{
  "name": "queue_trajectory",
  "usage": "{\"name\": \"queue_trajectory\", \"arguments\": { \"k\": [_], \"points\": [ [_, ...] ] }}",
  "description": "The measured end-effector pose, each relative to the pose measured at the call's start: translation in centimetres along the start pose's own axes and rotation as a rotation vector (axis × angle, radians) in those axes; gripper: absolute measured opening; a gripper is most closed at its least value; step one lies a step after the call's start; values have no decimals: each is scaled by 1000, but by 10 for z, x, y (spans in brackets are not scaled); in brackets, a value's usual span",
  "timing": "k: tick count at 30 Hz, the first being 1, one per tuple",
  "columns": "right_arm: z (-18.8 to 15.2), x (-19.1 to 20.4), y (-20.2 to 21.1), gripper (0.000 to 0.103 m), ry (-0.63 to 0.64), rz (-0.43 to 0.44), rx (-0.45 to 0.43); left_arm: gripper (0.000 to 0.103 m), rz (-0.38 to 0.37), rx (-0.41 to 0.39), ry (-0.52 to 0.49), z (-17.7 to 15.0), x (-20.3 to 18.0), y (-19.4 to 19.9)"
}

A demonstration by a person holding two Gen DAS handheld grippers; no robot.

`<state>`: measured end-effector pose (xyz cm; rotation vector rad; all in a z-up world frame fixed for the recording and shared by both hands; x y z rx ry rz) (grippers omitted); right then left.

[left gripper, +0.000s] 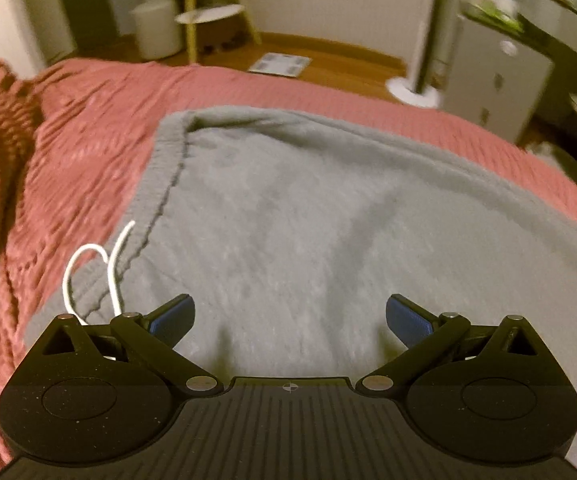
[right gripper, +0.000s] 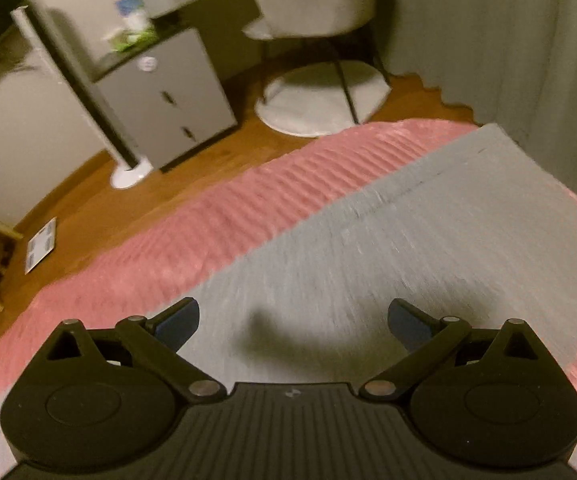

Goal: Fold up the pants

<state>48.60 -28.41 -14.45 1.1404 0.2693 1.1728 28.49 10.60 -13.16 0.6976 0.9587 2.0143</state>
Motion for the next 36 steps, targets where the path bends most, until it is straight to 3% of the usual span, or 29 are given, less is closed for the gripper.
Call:
{"name": "queue_trajectory", "arguments": {
  "k": [5,6,7,8,9,10,12,17,19,21,22,25,27,31,36],
  "points": [
    [27,-17,-50,99,-176,-32,-5,103,0,-67,2,5,-4,-6],
    [25,-24,-58,91,-210,-59,26,103,11,-82,-4,5,-5,-8],
    [21,-31,-66,75,-227,-100,60,103,27,-100,-18,5,-7,-7],
    [19,-35,-67,68,-220,-127,60,103,38,-111,-31,5,-8,-8],
    [19,-37,-64,55,-210,-125,40,103,45,-117,-45,4,-10,-10],
    [17,-39,-61,33,-191,-111,24,103,51,-112,-59,3,-11,-12],
    [12,-44,-50,9,-184,-25,17,103,55,-97,-75,0,-10,-18],
    [-31,-70,9,6,-203,208,-57,103,111,-143,-89,-5,2,-25],
    [-75,-81,44,6,-162,220,-79,103,101,-130,-75,-6,7,-26],
    [-119,-92,82,6,-120,230,-128,103,27,-108,-46,-5,9,-24],
    [-141,-96,96,6,-120,234,-141,103,-51,-110,-34,-5,7,-20],
    [-197,-108,113,6,-120,237,-133,103,-201,-97,18,-4,2,-14],
    [-205,-112,107,6,-54,240,-124,103,-267,-76,51,0,-2,-19],
    [-196,-116,119,8,-18,280,-187,103,-266,-12,122,22,-8,-41],
    [-194,-123,101,11,-48,315,-169,103,-242,22,123,52,-36,-65]
  ]
}}
Point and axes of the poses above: each gripper's, at about its wrist camera, not at the fingertips, and y roughly against the way its jaws point, x to its left, z to its top, the point moved 7 cm from there along -y, roughly the way its jaws point, and after that the axes turned 9 degrees about z, right-handed, at the moved point
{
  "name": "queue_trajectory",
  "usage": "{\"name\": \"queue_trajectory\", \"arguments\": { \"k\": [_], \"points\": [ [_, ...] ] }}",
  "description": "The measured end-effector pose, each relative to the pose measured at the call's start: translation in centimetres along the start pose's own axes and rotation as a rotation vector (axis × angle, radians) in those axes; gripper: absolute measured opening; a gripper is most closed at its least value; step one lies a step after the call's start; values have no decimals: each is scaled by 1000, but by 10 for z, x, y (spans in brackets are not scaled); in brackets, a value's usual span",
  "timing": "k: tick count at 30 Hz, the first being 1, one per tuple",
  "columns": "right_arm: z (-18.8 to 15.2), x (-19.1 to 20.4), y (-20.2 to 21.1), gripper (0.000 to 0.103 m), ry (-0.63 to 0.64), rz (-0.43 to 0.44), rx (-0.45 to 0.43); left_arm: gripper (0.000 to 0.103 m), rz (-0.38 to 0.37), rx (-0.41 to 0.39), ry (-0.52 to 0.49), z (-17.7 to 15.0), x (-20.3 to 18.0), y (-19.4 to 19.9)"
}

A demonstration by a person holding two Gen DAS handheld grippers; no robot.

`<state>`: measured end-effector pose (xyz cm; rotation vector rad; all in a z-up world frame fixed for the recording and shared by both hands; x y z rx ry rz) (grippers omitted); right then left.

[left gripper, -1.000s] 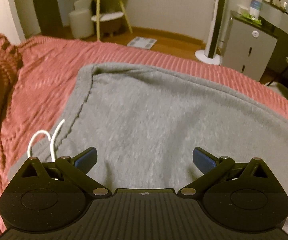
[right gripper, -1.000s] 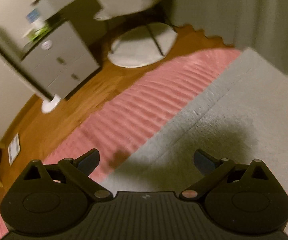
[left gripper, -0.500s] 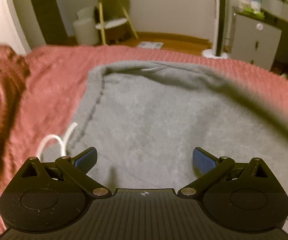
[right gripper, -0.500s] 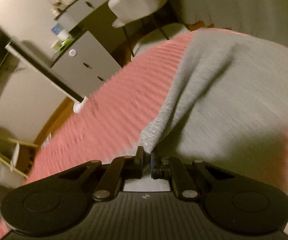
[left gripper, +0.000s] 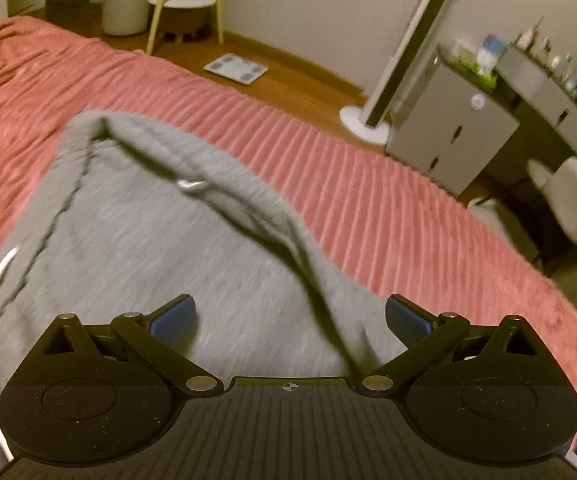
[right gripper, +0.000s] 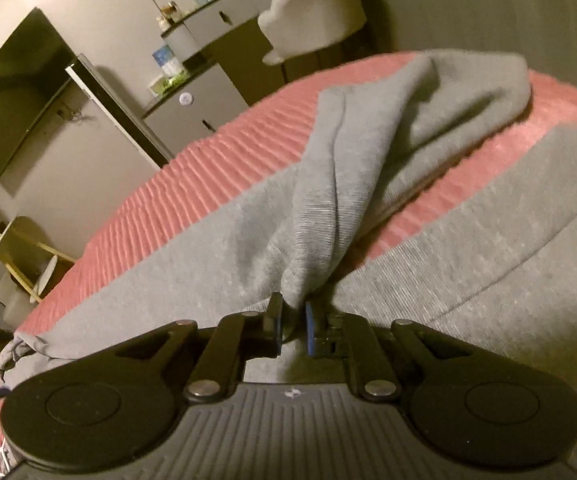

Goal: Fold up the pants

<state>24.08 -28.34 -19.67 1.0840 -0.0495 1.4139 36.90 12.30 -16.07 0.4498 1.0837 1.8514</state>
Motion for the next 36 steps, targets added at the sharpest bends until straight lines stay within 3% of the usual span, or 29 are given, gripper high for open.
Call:
{"name": "queue_trajectory", "arguments": {
  "k": [2,3,4,6,8,9,10,12,14,17,20,21,25,30,33,35,36],
  "points": [
    [2,-4,-2,12,-16,13,-4,100,41,41,-16,4,-7,-22],
    [2,-5,-4,15,-11,18,-8,86,63,67,-14,5,-7,-33],
    [1,-6,-6,17,5,17,-11,80,96,75,-12,6,-7,-40],
    [-1,-4,-11,21,42,14,-20,79,130,49,-36,11,-11,-47],
    [-1,1,-14,28,67,11,-22,55,118,35,-93,14,-19,-50],
    [-2,4,-16,39,76,18,-17,33,93,51,-115,14,-23,-53],
    [-2,10,-19,59,89,42,-3,24,70,78,-125,14,-25,-57],
    [-1,22,-20,72,131,72,36,17,42,96,-110,15,-23,-62],
    [10,29,-6,69,133,25,25,12,-8,101,-98,16,-17,-61],
    [39,37,32,71,147,-9,-107,9,-68,105,-81,15,-6,-54],
    [67,40,49,85,231,-160,-234,9,-93,107,-84,12,-3,-50],
    [73,39,43,87,264,-201,-235,9,-94,106,-85,12,-2,-50],
    [94,28,-12,87,337,-317,-136,9,-58,109,-106,9,-7,-57],
    [96,10,-67,86,381,-421,4,12,-32,91,-134,8,-11,-61],
    [91,0,-81,64,400,-476,46,11,-40,107,-117,10,-10,-65],
    [88,0,-82,44,437,-465,56,10,-63,129,-87,11,-6,-65],
    [89,3,-79,28,448,-468,61,9,-77,139,-71,12,-4,-65]
  ]
}}
Point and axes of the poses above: each gripper's, at about its wrist camera, not at the fingertips, and y roughly against the way its jaws point, x to its left, z to its top, the point moved 7 cm from there along -y, roughly the way its jaws point, and after that the axes turned 9 degrees about z, right-handed, at the moved point
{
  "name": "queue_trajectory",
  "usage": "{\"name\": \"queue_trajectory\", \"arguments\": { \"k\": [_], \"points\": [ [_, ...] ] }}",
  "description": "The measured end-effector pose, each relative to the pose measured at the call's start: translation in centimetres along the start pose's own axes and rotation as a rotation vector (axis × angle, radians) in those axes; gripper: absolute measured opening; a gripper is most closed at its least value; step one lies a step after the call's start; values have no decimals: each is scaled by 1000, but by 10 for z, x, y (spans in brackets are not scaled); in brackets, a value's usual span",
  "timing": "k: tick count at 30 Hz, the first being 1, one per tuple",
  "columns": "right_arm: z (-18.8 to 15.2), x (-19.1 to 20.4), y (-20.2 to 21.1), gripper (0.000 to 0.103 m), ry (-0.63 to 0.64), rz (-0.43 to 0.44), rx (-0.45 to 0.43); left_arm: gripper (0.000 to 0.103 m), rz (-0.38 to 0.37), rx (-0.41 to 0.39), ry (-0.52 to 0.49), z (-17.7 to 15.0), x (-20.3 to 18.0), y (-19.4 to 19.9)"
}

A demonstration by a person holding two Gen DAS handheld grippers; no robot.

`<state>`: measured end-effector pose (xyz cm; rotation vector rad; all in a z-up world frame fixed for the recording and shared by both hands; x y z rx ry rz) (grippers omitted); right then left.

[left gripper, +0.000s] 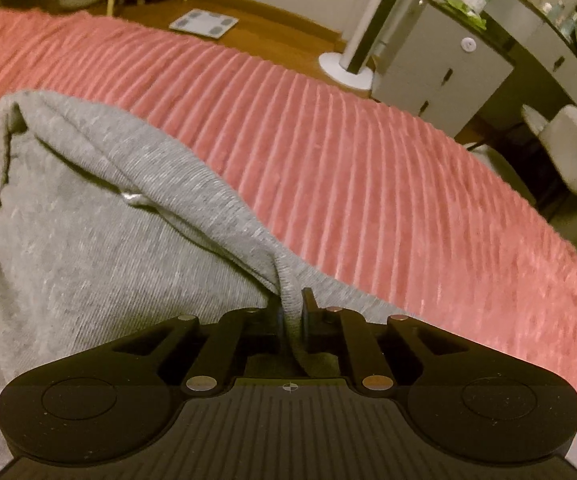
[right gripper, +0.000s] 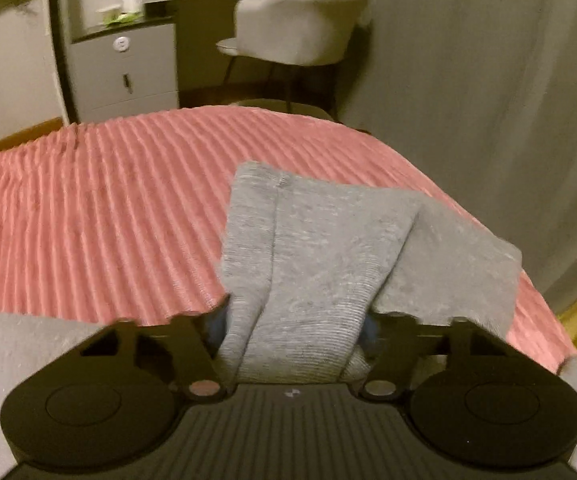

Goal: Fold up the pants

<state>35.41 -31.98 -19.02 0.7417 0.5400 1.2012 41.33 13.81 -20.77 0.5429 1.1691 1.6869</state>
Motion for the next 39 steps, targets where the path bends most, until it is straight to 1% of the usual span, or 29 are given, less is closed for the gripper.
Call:
{"name": "queue_trajectory", "arguments": {
  "k": [1,3,5,7,10,11,13,15,16,18,19,20,22,24,25,26,27,28,29,30,31,32,33,34,35,36,37,38,39],
  "points": [
    [1,-2,5,19,-5,1,2,8,-19,9,17,1,3,1],
    [4,-11,13,15,-60,34,6,8,-42,21,32,0,7,7],
    [8,-25,29,13,-147,76,-17,7,-56,4,26,-1,8,25],
    [10,-37,58,13,-224,115,-76,7,-71,-48,-15,-3,6,54],
    [5,-55,120,12,-340,192,-182,7,-79,-146,-75,-16,10,113],
    [0,-62,143,12,-373,216,-226,7,-94,-180,-80,-21,15,133],
    [-17,-77,190,12,-441,254,-290,7,-132,-224,-69,-41,31,177],
    [-43,-90,224,12,-490,284,-321,8,-179,-249,-63,-65,49,212],
    [-61,-97,239,12,-505,285,-324,8,-187,-246,-64,-85,60,227],
    [-96,-108,250,13,-526,271,-297,8,-195,-230,-63,-122,78,242],
    [-115,-112,249,13,-532,259,-275,9,-188,-214,-78,-142,84,242],
    [-137,-118,241,13,-552,245,-233,9,-171,-190,-90,-163,93,238],
    [-177,-131,215,14,-631,234,-124,9,-149,-115,-109,-195,106,217],
    [-211,-135,191,14,-693,228,-10,10,-110,-31,-95,-216,124,190],
    [-221,-134,185,15,-706,229,14,12,-96,-4,-76,-223,132,179],
    [-226,-132,184,15,-713,234,1,15,-88,6,-56,-225,138,173],
    [-227,-132,187,17,-710,234,-13,18,-82,1,-39,-224,143,171],
    [-226,-130,188,20,-702,235,-10,23,-71,-19,-27,-222,148,171],
    [-223,-125,185,21,-691,235,-4,27,-62,-37,-25,-221,150,174],
    [-224,-124,184,23,-676,232,6,36,-52,-52,-19,-218,153,176],
    [-226,-122,182,27,-661,230,19,43,-40,-77,-9,-214,156,179],
    [-225,-119,183,31,-648,235,22,46,-23,-103,1,-209,160,182],
    [-219,-115,181,44,-638,253,22,54,-4,-120,12,-204,165,182],
    [-214,-113,181,61,-627,278,20,60,20,-133,27,-200,173,180],
    [-212,-109,182,69,-604,302,22,61,40,-146,49,-194,179,177],
    [-210,-104,181,84,-577,317,31,61,54,-147,66,-190,184,173],
    [-208,-98,180,92,-541,324,47,60,65,-140,89,-184,188,165],
    [-207,-95,180,96,-513,321,62,59,56,-140,107,-182,193,162],
    [-204,-89,177,102,-480,317,80,58,43,-139,124,-182,197,160]
  ]
}}
Point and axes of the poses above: each gripper's, at about its wrist camera, not at the fingertips, and y roughly against the way its jaws point, x to its left, z to its top, the point moved 7 cm from there along -y, roughly the way its jaws point, and after that the axes turned 9 degrees about z, right-handed, at the moved point
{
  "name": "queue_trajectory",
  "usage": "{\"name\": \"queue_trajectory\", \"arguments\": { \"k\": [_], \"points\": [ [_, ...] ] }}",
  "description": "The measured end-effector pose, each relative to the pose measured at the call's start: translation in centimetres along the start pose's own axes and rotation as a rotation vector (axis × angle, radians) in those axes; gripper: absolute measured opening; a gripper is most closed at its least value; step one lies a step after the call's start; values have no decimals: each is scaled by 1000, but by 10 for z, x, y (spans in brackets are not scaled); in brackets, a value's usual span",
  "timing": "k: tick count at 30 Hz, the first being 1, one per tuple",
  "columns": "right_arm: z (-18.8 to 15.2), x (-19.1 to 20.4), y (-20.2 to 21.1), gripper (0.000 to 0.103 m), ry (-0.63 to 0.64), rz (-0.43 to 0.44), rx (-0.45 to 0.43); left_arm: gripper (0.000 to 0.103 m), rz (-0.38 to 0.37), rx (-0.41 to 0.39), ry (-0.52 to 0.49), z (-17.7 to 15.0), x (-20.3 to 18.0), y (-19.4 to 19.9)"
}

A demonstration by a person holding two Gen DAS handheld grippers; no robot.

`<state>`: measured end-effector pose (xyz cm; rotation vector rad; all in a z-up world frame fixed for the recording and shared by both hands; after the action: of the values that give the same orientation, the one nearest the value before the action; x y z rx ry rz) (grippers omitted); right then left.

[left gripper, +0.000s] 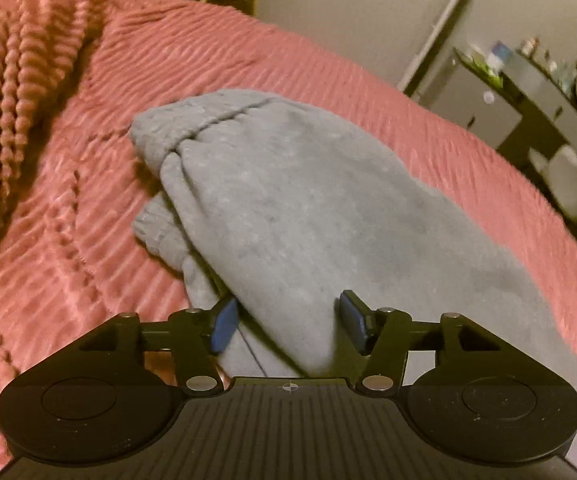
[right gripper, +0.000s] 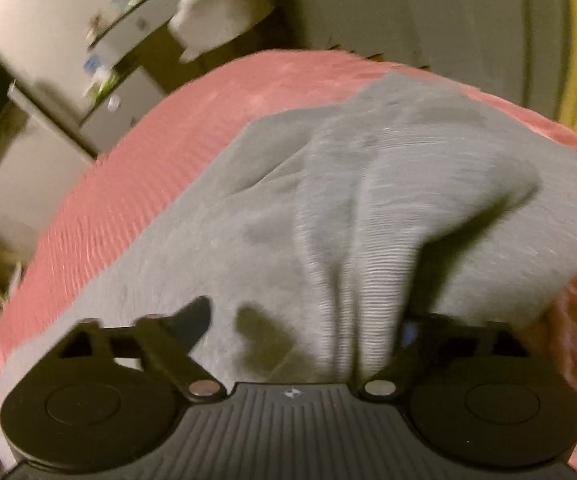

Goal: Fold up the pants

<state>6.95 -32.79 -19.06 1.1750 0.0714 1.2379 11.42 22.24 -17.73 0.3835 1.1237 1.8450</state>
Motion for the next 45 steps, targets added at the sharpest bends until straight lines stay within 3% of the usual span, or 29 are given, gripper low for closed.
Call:
{"name": "queue_trajectory", "arguments": {
  "k": [3,10,14,17,19,20,23,25,27,29,31,33,34,36,38,41,45],
  "points": [
    [-1,12,-10,103,68,-61,43,48,-11,25,31,3,5,-9],
    [-3,18,-22,103,136,-129,68,15,-16,-5,-21,9,11,-5],
    [-2,20,-23,103,131,-128,63,12,-67,-68,-22,8,11,29],
    [-2,18,-22,103,129,-127,60,12,-155,-92,50,5,19,55],
    [-2,18,-23,103,132,-131,58,13,-143,-76,58,1,27,52],
    [-1,18,-24,103,134,-134,58,13,-102,-57,31,-4,30,43],
    [-1,20,-27,103,158,-152,69,27,34,0,-3,-17,39,24],
    [-2,22,-29,103,183,-170,75,48,103,-17,23,-18,46,26],
    [-1,23,-30,103,193,-175,75,56,172,-57,17,-12,48,36],
    [-1,23,-30,103,198,-179,76,57,253,-133,-1,-3,47,54],
    [-1,24,-31,103,211,-186,76,70,306,-212,-21,7,40,70],
    [-2,25,-32,103,220,-191,74,84,280,-273,-47,14,22,82],
    [-2,25,-31,103,222,-191,72,86,251,-277,-66,15,10,84],
    [-1,25,-29,103,234,-186,84,87,181,-266,-87,14,-20,82],
    [3,26,-23,103,264,-181,118,90,109,-207,-92,6,-55,72],
    [15,14,-3,103,283,-283,71,92,20,-145,-97,-11,-98,55],
    [36,-10,19,103,256,-375,-17,92,0,-138,-221,-45,-142,23]
  ]
}}
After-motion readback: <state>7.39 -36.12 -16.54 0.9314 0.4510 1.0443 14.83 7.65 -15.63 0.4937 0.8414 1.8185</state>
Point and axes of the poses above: each gripper's, at about its wrist camera, not at the fingertips, and y roughly against the way its jaws point, x to its left, z to its top, the point moved 7 cm from there along -y, roughly the way its jaws point, and after that the axes turned 9 degrees about z, right-handed, at the moved point
